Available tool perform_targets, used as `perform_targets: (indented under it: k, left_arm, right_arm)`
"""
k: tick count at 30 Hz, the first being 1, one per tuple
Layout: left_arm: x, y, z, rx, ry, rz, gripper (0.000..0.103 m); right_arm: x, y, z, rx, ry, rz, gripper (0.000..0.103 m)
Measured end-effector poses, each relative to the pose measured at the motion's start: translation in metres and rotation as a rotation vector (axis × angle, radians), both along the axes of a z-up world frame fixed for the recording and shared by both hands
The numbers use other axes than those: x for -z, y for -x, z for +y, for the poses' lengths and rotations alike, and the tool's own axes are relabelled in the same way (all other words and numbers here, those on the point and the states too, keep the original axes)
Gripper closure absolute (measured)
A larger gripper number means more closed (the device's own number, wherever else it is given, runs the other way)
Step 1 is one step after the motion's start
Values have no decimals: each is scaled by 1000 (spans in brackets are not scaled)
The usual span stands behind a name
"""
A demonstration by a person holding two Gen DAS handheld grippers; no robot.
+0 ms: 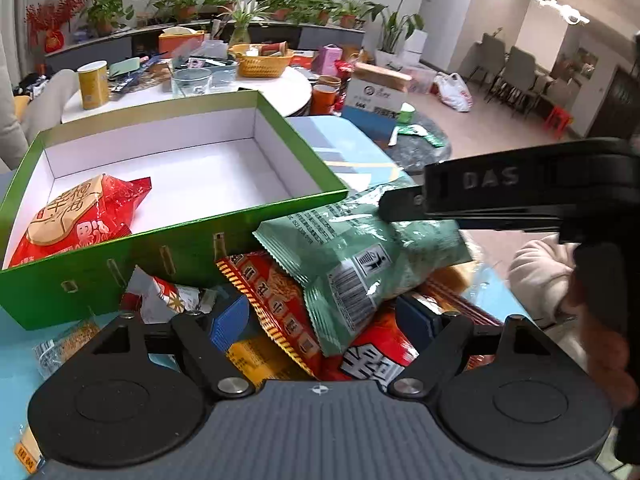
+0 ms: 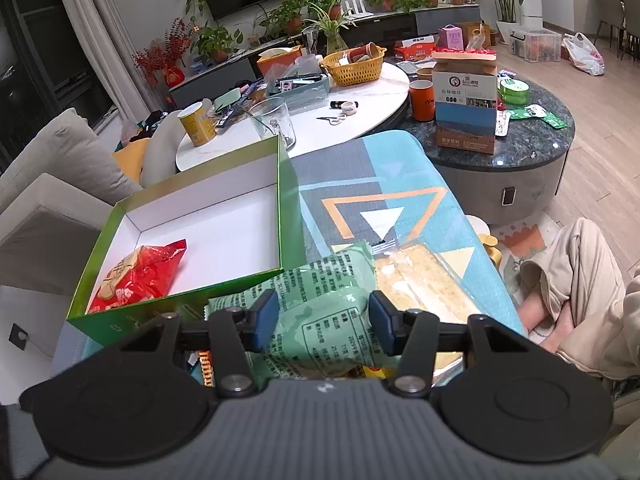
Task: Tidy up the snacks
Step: 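Lift the green snack bag and carry it over the green box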
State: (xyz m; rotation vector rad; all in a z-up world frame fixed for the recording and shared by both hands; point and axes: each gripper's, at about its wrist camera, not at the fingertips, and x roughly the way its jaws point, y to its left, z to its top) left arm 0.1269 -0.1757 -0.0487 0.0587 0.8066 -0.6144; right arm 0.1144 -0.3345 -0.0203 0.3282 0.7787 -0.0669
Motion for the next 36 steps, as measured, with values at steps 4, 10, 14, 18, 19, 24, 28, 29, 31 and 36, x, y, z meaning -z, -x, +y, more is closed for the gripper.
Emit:
perform_targets:
  k: [4,10,14,18,19,24,28,29,31,36]
  left_arm:
    - [6,-12,0,24,69,60,39]
    - [2,-9,-1,58,88,31,46]
    - [-3,-5,5,54,107,34,46]
    - [-13,4,15,57,103,-8,47]
    - [-16,7,19,57,96,-25,47]
    - [-32,20,37,22,66,-84,47]
    - [-43,31,51,-18,37,-135,46]
    - [-46,33,54,-25,33,-147,46]
    - [-52,35,61,-41,30,-167,46]
    - [-65,36,77,-73,38,-200,46]
  right_arm:
    - [1,-1,-4,9,-5,6,48]
    - [1,-3,-2,-25,-44,15,48]
    - [-1,0,2,-54,-84,18,48]
    - [-7,9,6,-63,-124,-1,48]
    - [-10,10,8,-69,-138,-7,49]
    - [-21,17,25,-107,-179,-40,49]
    - [-31,20,43,-133,-183,-72,49]
    - [-34,21,47,-138,-184,-80,49]
    - [-38,21,53,-144,-190,-96,49]
    - [-50,20,66,-155,-189,-142,48]
